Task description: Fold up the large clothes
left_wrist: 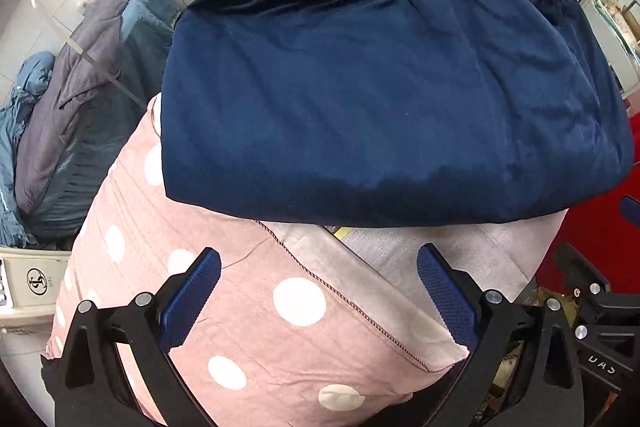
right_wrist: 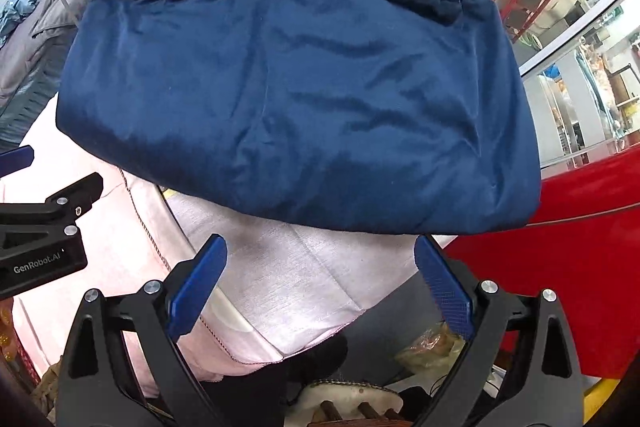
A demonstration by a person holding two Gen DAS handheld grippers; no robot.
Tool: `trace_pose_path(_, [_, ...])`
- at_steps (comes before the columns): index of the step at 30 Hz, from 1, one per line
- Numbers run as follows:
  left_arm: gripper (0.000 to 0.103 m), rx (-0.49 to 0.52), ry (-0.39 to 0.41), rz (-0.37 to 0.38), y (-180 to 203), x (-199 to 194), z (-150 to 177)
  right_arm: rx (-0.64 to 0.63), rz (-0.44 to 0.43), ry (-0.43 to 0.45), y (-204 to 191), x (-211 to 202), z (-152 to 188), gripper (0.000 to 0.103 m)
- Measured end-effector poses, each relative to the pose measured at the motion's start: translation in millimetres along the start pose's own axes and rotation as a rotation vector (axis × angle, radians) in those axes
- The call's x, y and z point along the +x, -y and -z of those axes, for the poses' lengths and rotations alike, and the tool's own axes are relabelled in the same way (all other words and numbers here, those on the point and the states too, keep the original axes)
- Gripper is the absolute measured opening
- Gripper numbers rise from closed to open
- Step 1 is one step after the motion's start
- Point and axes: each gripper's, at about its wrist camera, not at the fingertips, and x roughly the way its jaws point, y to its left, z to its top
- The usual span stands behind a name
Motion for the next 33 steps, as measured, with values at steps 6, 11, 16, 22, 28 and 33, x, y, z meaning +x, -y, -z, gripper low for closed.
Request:
trace_pose_path(6, [0.097, -0.031, 0.019, -0.001, -3, -7, -3, -0.001, 0.001, 0.012, -2, -4, -3, 0.093])
trace_pose_path(11, [0.097, -0.058, 0.052, 0.007, -8, -14, -6, -0.008, 0.0, 0.016, -3, -5, -5, 0.093])
trace_pose_path(16, [0.097, -0.059, 0.056, 0.012, -8, -15, -6, -0.009, 0.003, 0.018, -2, -5, -6, 0.093])
trace_pose_path(22, [0.097, -0.063, 0.056, 0.011, -8, -14, -6, -0.012, 0.004, 0.023, -3, -7, -7, 0.093])
trace_pose_path(28, [0.097, -0.059, 0.069, 0.02, -8, -17, -6, -0.01, 0.009, 0.027, -2, -8, -8, 0.093])
trace_pose_path(33, [0.097, -0.028, 0.068, 0.001, -2, -17, -6, -0.01, 0.012, 0.027, -2, -9, -8, 0.093])
